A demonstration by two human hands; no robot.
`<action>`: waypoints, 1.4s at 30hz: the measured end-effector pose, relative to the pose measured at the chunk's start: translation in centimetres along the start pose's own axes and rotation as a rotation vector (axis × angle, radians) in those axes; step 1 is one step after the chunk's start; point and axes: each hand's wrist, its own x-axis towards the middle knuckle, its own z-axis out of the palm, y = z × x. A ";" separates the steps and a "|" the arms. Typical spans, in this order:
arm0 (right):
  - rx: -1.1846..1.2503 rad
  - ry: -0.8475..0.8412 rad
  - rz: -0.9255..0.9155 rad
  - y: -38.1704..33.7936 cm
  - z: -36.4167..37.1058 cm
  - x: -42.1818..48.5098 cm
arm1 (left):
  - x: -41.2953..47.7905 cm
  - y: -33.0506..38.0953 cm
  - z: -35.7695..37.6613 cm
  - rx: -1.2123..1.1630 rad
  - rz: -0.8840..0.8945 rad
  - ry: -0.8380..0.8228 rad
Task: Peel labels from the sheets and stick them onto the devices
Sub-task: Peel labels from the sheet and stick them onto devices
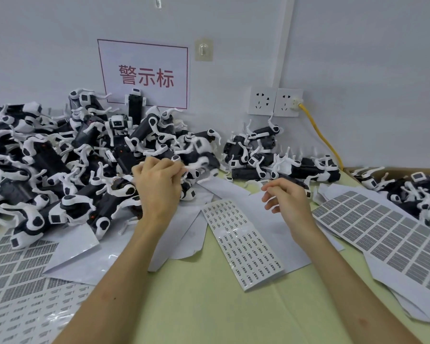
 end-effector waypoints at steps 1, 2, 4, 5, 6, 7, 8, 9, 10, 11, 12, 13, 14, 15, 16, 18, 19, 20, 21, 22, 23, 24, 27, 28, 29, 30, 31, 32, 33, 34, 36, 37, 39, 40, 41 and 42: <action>-0.005 0.000 -0.004 0.0 0.0 0.0 | -0.1 0.4 0.1 -0.020 0.044 -0.010; -0.009 0.004 -0.010 0.1 0.0 -0.1 | -0.2 0.9 0.2 -0.046 0.067 -0.021; -0.022 0.025 -0.029 0.1 -0.1 0.0 | -0.4 1.8 0.2 -0.117 0.073 -0.033; -0.037 0.033 -0.037 0.1 -0.1 0.0 | -0.4 2.3 0.1 -0.167 0.062 -0.033; -0.056 0.028 -0.043 0.0 -0.1 -0.1 | -0.4 2.9 0.0 -0.224 0.042 -0.034; -0.066 0.008 -0.048 -0.1 0.0 -0.1 | -0.3 3.4 -0.2 -0.290 0.012 -0.043; -0.055 -0.023 -0.050 -0.2 0.1 -0.2 | -0.3 3.8 -0.4 -0.374 -0.040 -0.070; -0.027 -0.059 -0.044 -0.3 0.1 -0.3 | -0.2 4.2 -0.6 -0.473 -0.119 -0.114; 0.011 -0.101 -0.032 -0.4 0.2 -0.4 | -0.2 4.5 -0.7 -0.576 -0.212 -0.168; 0.054 -0.150 -0.010 -0.5 0.3 -0.5 | -0.2 4.7 -0.8 -0.661 -0.298 -0.218; 0.095 -0.206 0.019 -0.5 0.3 -0.5 | -0.3 4.9 -0.8 -0.725 -0.367 -0.256; 0.131 -0.262 0.048 -0.5 0.3 -0.6 | -0.4 5.1 -0.7 -0.774 -0.416 -0.285; 0.164 -0.303 0.073 -0.5 0.4 -0.6 | -0.6 5.3 -0.7 -0.818 -0.452 -0.309; 0.202 -0.323 0.097 -0.5 0.4 -0.6 | -0.7 5.5 -0.7 -0.858 -0.476 -0.330; 0.242 -0.325 0.115 -0.4 0.4 -0.5 | -0.7 5.7 -0.7 -0.892 -0.494 -0.350; 0.301 -0.296 0.109 -0.5 0.5 -0.5 | -0.6 5.8 -0.8 -0.936 -0.540 -0.382; 0.320 -0.267 0.084 -0.5 0.5 -0.5 | -0.5 5.8 -0.9 -0.953 -0.569 -0.397; 0.333 -0.239 0.054 -0.6 0.4 -0.4 | -0.4 5.6 -0.9 -0.966 -0.599 -0.423; 0.331 -0.213 0.019 -0.6 0.3 -0.4 | -0.4 5.5 -0.9 -0.968 -0.623 -0.464; 0.302 -0.193 -0.023 -0.6 0.1 -0.4 | -0.4 5.5 -1.0 -0.956 -0.638 -0.512; 0.252 -0.180 -0.071 -0.7 -0.1 -0.5 | -0.4 5.5 -1.0 -0.931 -0.647 -0.558; 0.199 -0.170 -0.117 -0.8 -0.2 -0.5 | -0.5 5.7 -1.0 -0.903 -0.652 -0.590; 0.155 -0.203 -0.210 -0.9 -0.3 -0.7 | -0.6 6.3 -1.2 -0.915 -0.695 -0.611; 0.156 -0.226 -0.226 -0.9 -0.3 -0.8 | -0.5 6.4 -1.3 -0.949 -0.697 -0.615; 0.155 -0.246 -0.234 -0.9 -0.2 -0.8 | -0.4 6.4 -1.5 -0.993 -0.676 -0.630; 0.156 -0.262 -0.234 -0.9 -0.2 -0.9 | -0.3 6.3 -1.6 -1.051 -0.639 -0.661; 0.166 -0.277 -0.228 -0.9 -0.2 -0.9 | -0.3 6.2 -1.7 -1.117 -0.602 -0.706; 0.189 -0.290 -0.217 -1.0 -0.2 -1.0 | -0.3 6.1 -1.8 -1.173 -0.579 -0.748; 0.220 -0.298 -0.206 -1.1 -0.2 -1.0 | -0.2 6.1 -1.9 -1.205 -0.570 -0.773; 0.247 -0.304 -0.193 -1.2 -0.2 -1.0 | -0.3 6.0 -1.9 -1.207 -0.568 -0.784; 0.275 -0.313 -0.161 -1.4 -0.4 -1.0 | -0.4 6.0 -1.7 -1.188 -0.574 -0.810; 0.282 -0.317 -0.141 -1.5 -0.4 -1.0 | -0.5 6.0 -1.6 -1.196 -0.581 -0.835; 0.291 -0.320 -0.108 -1.6 -0.5 -0.9 | -0.7 6.0 -1.5 -1.211 -0.608 -0.873; 0.291 -0.319 -0.096 -1.6 -0.5 -0.8 | -0.6 6.0 -1.5 -1.204 -0.614 -0.889; 0.291 -0.321 -0.087 -1.6 -0.5 -0.8 | -0.6 5.9 -1.6 -1.185 -0.601 -0.915; 0.295 -0.329 -0.081 -1.6 -0.5 -0.8 | -0.5 5.7 -1.6 -1.156 -0.569 -0.955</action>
